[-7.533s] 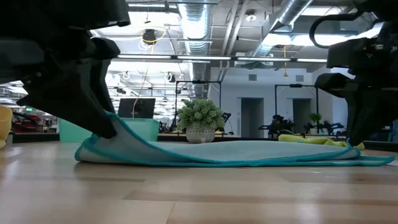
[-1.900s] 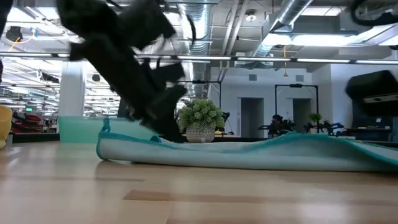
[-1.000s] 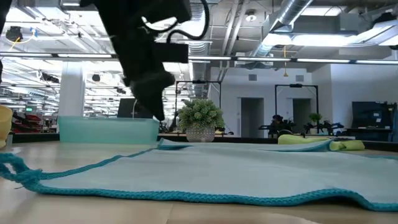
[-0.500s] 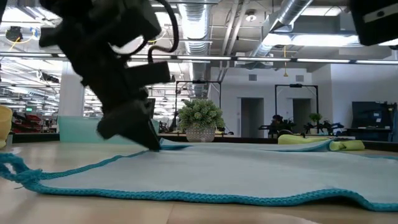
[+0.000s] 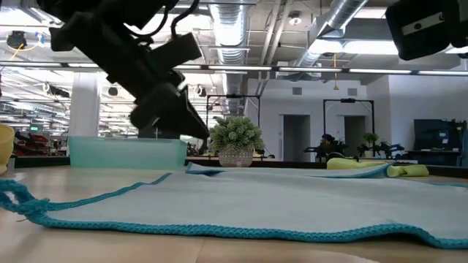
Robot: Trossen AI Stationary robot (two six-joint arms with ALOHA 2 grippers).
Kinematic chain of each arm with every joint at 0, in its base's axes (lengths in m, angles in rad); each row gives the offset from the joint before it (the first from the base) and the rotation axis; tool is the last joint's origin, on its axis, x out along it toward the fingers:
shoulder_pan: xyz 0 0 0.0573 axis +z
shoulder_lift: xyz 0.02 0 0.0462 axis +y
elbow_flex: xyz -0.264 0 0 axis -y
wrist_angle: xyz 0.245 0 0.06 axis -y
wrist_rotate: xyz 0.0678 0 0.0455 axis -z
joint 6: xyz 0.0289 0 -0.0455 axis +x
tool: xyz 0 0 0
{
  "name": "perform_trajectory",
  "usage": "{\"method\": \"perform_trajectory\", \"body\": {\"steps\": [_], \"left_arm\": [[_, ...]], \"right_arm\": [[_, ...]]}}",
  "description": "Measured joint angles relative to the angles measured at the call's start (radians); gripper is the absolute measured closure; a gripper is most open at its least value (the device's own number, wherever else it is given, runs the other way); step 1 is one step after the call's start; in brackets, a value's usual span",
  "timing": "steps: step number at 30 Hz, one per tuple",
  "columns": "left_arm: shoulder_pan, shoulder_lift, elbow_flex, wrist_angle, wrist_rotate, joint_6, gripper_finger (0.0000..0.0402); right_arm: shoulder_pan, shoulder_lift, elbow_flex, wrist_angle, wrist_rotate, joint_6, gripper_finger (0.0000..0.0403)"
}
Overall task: Fold microfiber towels
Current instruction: Fold the blue microfiber cloth
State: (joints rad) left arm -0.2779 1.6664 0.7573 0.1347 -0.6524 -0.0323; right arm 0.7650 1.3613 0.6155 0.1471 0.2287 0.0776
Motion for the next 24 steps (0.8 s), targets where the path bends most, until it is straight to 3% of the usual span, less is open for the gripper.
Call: {"method": "perform_trajectory", "body": {"steps": [3,6,12,16,19,24], "left_arm": [[0.015,-0.014,0.000,0.017,-0.032,-0.008,0.0276],[0.021,-0.012,0.000,0.011,0.021,-0.009,0.0277],[-0.040,-0.001,0.013,0.003,0.033,0.158,0.0277],[-0.088,-0.001,0.064,-0.013,0.029,0.120,0.0277],[-0.127,0.007,0.113,-0.091,0.016,0.126,0.0277],[-0.151,0.023,0.136,-0.234,0.004,0.063,0.0277]], "right_arm": [[0.003,0.000,0.000,-0.003,0.000,0.000,0.0284],[0.007,0.000,0.000,-0.011,-0.001,0.000,0.0284],[0.011,-0.008,0.015,-0.055,-0.012,-0.015,0.0284],[-0.002,-0.031,0.060,-0.216,0.017,-0.008,0.0284],[-0.033,-0.059,0.085,-0.387,0.106,0.002,0.0284],[-0.165,-0.096,0.064,-0.632,0.231,0.048,0.0284]]}}
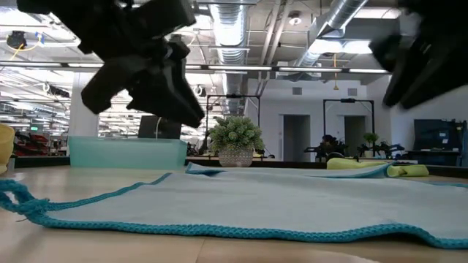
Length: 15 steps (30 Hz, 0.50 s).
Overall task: Fold microfiber towels
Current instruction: Fold the blue microfiber cloth
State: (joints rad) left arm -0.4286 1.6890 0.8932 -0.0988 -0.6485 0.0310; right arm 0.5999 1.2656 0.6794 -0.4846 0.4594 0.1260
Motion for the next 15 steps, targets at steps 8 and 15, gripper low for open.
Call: {"method": "perform_trajectory", "body": {"steps": [8,15], "left_arm": [[0.015,0.035,0.001,-0.033,0.032,-0.094,0.0277],[0.025,0.081,0.000,-0.003,0.058,-0.038,0.0277]], "right_arm": [[-0.341,-0.005,-0.141,-0.042,-0.014,-0.178,0.0284],[-0.438,0.017,-0.157,0.004,-0.093,-0.299,0.0284]]}}
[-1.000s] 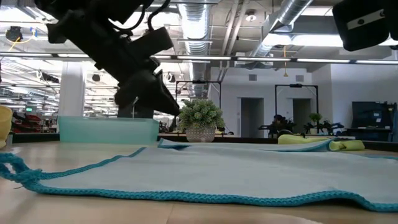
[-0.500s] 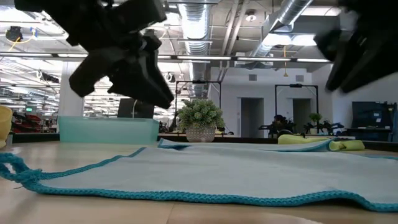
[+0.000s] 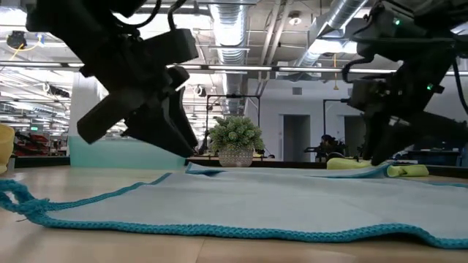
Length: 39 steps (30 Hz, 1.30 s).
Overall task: Fold microfiber towels
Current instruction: Fold the blue microfiber cloth
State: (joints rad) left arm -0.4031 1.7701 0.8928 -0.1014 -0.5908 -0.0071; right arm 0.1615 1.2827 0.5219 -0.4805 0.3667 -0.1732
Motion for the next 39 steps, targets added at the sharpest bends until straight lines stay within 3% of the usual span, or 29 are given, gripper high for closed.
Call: {"method": "perform_trajectory", "body": {"steps": [5,12,20,25,32,35,39], "left_arm": [[0.006,0.042,0.000,0.053,0.008,0.031,0.0277],[0.011,0.055,0.000,0.059,-0.008,0.023,0.0277],[0.018,0.055,0.000,0.063,-0.012,0.023,0.0277],[0.019,0.055,0.000,0.073,-0.012,0.005,0.0277],[0.070,0.063,0.000,0.223,-0.009,-0.076,0.0268],[0.119,0.063,0.000,0.279,0.052,-0.056,0.0245],[0.165,0.073,0.000,0.413,0.128,0.149,0.0201]], "right_arm": [[0.035,0.045,-0.004,-0.014,-0.049,-0.095,0.0283],[0.088,0.130,-0.003,-0.001,0.201,-0.093,0.0257],[0.078,0.137,-0.003,-0.006,0.216,-0.089,0.0245],[0.038,0.137,-0.003,0.038,0.238,-0.062,0.0281],[0.012,0.133,-0.002,0.105,0.234,-0.038,0.0389],[0.011,0.129,0.019,0.100,0.224,0.040,0.0387],[0.008,0.114,0.067,0.040,0.206,0.205,0.0386]]}}
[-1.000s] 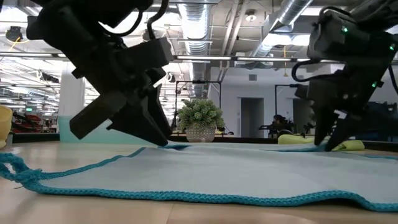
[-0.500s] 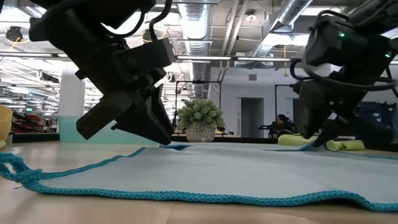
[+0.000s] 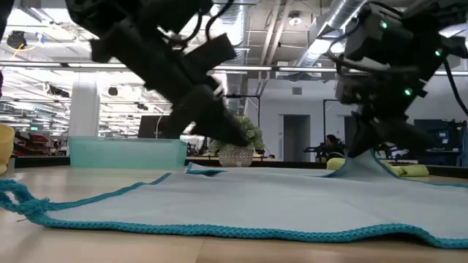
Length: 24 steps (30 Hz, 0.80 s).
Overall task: Fold microfiber towels
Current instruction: Fold the blue microfiber cloth
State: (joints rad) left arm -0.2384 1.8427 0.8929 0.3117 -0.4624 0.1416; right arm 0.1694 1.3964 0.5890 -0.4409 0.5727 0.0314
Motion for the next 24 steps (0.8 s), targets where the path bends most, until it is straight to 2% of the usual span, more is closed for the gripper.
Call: {"method": "perform_trajectory", "body": {"steps": [3,5,7,11,13,19,24], "left_arm": [[0.016,0.050,0.002,0.171,0.018,0.159,0.0172],[0.028,0.100,0.026,0.273,0.002,0.202,0.0160],[0.041,0.174,0.082,0.351,-0.043,0.215,0.0156],[0.056,0.323,0.227,0.380,-0.175,0.273,0.0154],[0.057,0.383,0.312,0.377,-0.246,0.302,0.0154],[0.052,0.517,0.524,0.345,-0.363,0.323,0.0154],[0.048,0.533,0.616,0.092,-0.543,0.246,0.0166]], "right_arm": [[0.014,-0.027,0.014,-0.002,-0.006,0.057,0.0397],[0.022,-0.039,0.029,0.031,-0.011,0.079,0.0395],[0.029,-0.064,0.037,0.036,-0.011,0.099,0.0390],[0.046,-0.116,0.056,0.075,-0.024,0.107,0.0390],[0.055,-0.143,0.059,0.078,-0.025,0.117,0.0395],[0.095,-0.209,0.058,0.049,-0.024,0.141,0.0391],[0.134,-0.224,0.058,0.010,-0.022,0.185,0.0388]]}}
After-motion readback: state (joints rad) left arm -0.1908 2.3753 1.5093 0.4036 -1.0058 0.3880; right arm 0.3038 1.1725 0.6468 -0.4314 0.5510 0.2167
